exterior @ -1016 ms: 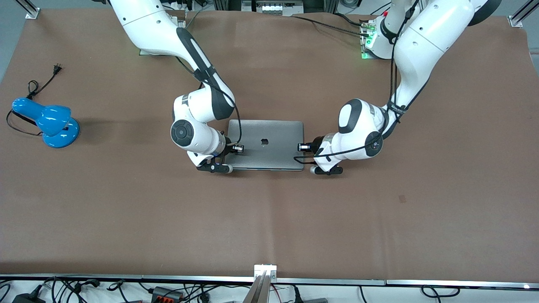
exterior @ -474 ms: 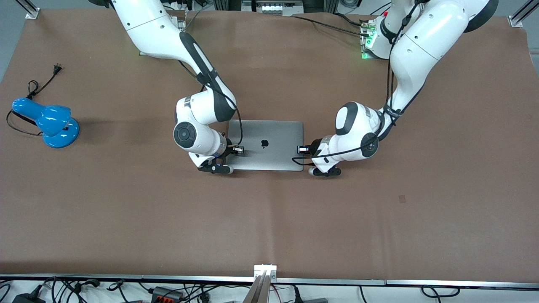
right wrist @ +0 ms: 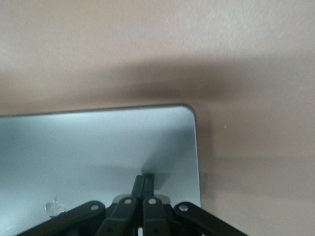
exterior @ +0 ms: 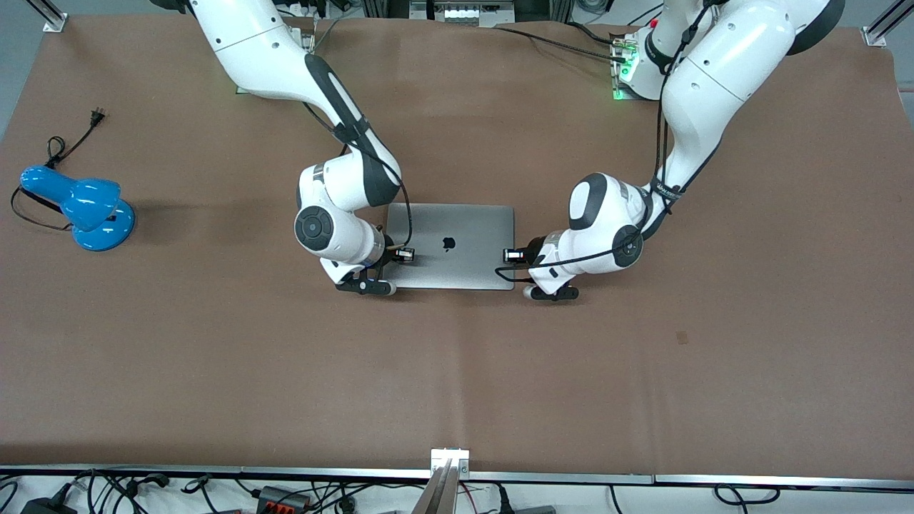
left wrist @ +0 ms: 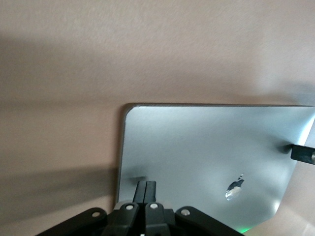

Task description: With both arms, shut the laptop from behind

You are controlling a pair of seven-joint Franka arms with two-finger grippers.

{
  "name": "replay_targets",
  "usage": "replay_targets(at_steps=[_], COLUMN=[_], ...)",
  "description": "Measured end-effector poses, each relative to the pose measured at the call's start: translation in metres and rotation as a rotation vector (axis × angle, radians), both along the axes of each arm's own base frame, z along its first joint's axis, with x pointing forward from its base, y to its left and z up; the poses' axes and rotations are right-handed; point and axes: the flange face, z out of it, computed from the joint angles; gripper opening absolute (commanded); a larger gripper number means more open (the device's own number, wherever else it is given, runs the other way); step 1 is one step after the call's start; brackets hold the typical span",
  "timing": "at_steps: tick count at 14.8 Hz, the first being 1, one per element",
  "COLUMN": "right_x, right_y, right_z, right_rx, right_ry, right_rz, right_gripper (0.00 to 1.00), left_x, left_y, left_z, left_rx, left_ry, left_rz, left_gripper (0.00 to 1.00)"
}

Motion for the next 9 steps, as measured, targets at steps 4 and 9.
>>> replay_targets(at_steps=[4, 9], right_x=[0.022, 0.039], right_y=[-0.02, -0.067], right_z=[0.044, 0.157], right_rx=[-0.027, -0.107], right_ry=[-0.048, -0.065], right_rz=[0.01, 0.062], right_gripper=[0.0, 0.0], left_x=[0.007, 0.018], left_y=[0.004, 0.032], left_z=[0.033, 0.082], left_rx=[0.001, 0.039], left_ry=[0.003, -0.005], left_rz=[-0.029, -0.043], left_gripper=[0.0, 0.02])
